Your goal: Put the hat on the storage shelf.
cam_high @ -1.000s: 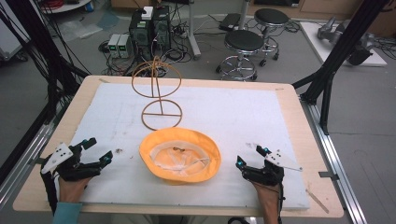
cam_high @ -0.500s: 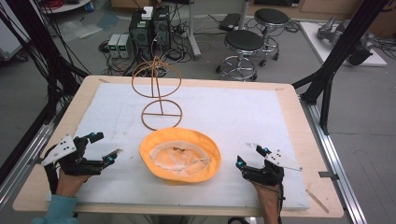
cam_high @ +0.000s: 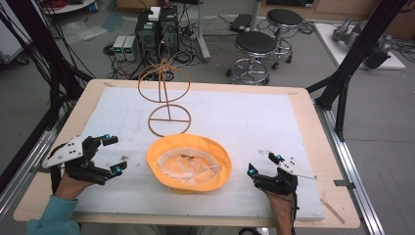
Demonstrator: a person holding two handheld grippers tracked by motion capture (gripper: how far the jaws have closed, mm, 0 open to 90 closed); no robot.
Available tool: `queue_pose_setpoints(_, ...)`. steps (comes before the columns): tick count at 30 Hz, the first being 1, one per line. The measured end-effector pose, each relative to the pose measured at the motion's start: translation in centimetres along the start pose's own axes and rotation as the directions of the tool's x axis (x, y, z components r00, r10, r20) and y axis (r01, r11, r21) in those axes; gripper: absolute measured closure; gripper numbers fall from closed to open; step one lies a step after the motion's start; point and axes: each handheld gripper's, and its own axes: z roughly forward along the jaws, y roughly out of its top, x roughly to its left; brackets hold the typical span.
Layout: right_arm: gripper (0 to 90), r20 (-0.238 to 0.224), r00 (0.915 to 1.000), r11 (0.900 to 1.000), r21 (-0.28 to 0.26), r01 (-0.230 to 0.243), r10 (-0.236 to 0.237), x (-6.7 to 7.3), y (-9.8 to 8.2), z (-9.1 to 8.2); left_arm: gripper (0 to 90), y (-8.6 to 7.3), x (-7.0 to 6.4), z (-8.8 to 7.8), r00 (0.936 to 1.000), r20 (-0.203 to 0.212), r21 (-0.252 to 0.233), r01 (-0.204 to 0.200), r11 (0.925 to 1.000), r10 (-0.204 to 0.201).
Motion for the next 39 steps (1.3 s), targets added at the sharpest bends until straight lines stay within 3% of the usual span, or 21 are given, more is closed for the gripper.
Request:
queue_pose_setpoints(1,9.8,0.000,1.0000,1.000,0.000,0.000,0.000,0.0,0.0,0.0,11.0,0.0,0.0,0.0,1.0000,0.000,0.000,0.000,1.0000,0.000)
queue_pose_setpoints(5,9.8,-0.001,1.0000,1.000,0.001,-0.006,0.006,0.0,0.0,0.0,11.8,0.6,-0.2,0.7,0.9974,0.069,0.022,-0.023,0.9995,0.021)
queue_pose_setpoints(9,9.8,-0.001,1.0000,1.000,0.001,-0.006,0.006,0.0,0.0,0.0,13.6,1.1,-0.3,1.1,0.9945,0.097,0.033,-0.042,0.9986,0.038)
queue_pose_setpoints(10,9.8,-0.001,1.0000,1.000,0.001,-0.006,0.006,0.0,0.0,0.0,16.3,1.2,-0.3,1.4,0.9909,0.121,0.031,-0.063,0.9975,0.059)
queue_pose_setpoints(15,9.8,-0.002,1.0000,1.000,0.001,-0.006,0.006,0.0,0.0,0.0,19.0,1.5,-0.6,2.1,0.9844,0.149,0.073,-0.106,0.9918,0.094)
queue_pose_setpoints(16,9.8,-0.003,1.0000,1.000,0.001,-0.008,0.008,0.0,0.0,0.0,19.0,1.7,-0.8,2.4,0.9794,0.163,0.086,-0.134,0.9872,0.119)
queue_pose_setpoints(17,9.8,-0.003,1.0000,1.000,0.001,-0.007,0.007,0.0,0.0,0.0,19.0,1.7,-0.8,2.4,0.9794,0.163,0.086,-0.134,0.9872,0.119)
queue_pose_setpoints(20,9.8,-0.004,1.0000,1.000,0.000,-0.008,0.008,0.0,0.0,-0.1,19.3,1.8,-1.0,3.0,0.9714,0.187,0.113,-0.169,0.9791,0.146)
queue_pose_setpoints(21,9.8,-0.004,1.0000,1.000,0.000,-0.006,0.006,0.0,0.0,-0.1,19.7,2.0,-1.3,3.5,0.9622,0.206,0.154,-0.211,0.9652,0.178)
queue_pose_setpoints(22,9.8,-0.004,1.0000,1.000,0.000,-0.006,0.006,0.0,0.0,-0.1,19.7,2.2,-1.4,3.8,0.9580,0.213,0.164,-0.228,0.9597,0.192)
queue_pose_setpoints(24,9.8,-0.004,1.0000,1.000,-0.003,-0.003,0.003,-0.1,0.0,-0.1,20.2,2.4,-1.5,4.1,0.9546,0.226,0.167,-0.234,0.9576,0.194)
queue_pose_setpoints(25,9.8,-0.004,1.0000,1.000,-0.003,-0.004,0.004,-0.1,0.0,-0.1,20.3,2.8,-1.6,4.5,0.9492,0.242,0.171,-0.246,0.9539,0.202)
queue_pose_setpoints(29,9.8,-0.004,1.0000,1.000,-0.010,-0.003,0.003,-0.1,0.0,-0.1,21.9,3.1,-1.8,5.0,0.9430,0.256,0.180,-0.263,0.9479,0.213)
queue_pose_setpoints(32,9.7,-0.006,0.9999,1.000,-0.007,-0.010,0.010,-0.1,0.0,-0.1,25.5,3.7,-1.8,5.5,0.9269,0.275,0.216,-0.319,0.9229,0.256)
queue_pose_setpoints(33,9.7,-0.006,0.9999,1.000,-0.007,-0.010,0.010,-0.1,0.0,-0.1,27.2,3.7,-1.8,5.5,0.9269,0.275,0.216,-0.319,0.9229,0.256)
queue_pose_setpoints(34,9.8,-0.005,0.9999,1.000,-0.009,-0.009,0.009,-0.1,0.0,-0.1,28.9,4.0,-1.8,5.7,0.9139,0.293,0.235,-0.354,0.9053,0.281)
queue_pose_setpoints(36,9.8,-0.009,0.9999,1.000,-0.011,-0.012,0.012,-0.1,0.0,-0.2,30.4,4.2,-2.0,6.0,0.8960,0.314,0.259,-0.399,0.8799,0.314)
queue_pose_setpoints(39,9.8,-0.013,0.9998,1.000,-0.016,-0.016,0.016,-0.2,-0.1,-0.2,31.8,4.4,-2.2,6.3,0.8693,0.349,0.273,-0.452,0.8492,0.350)
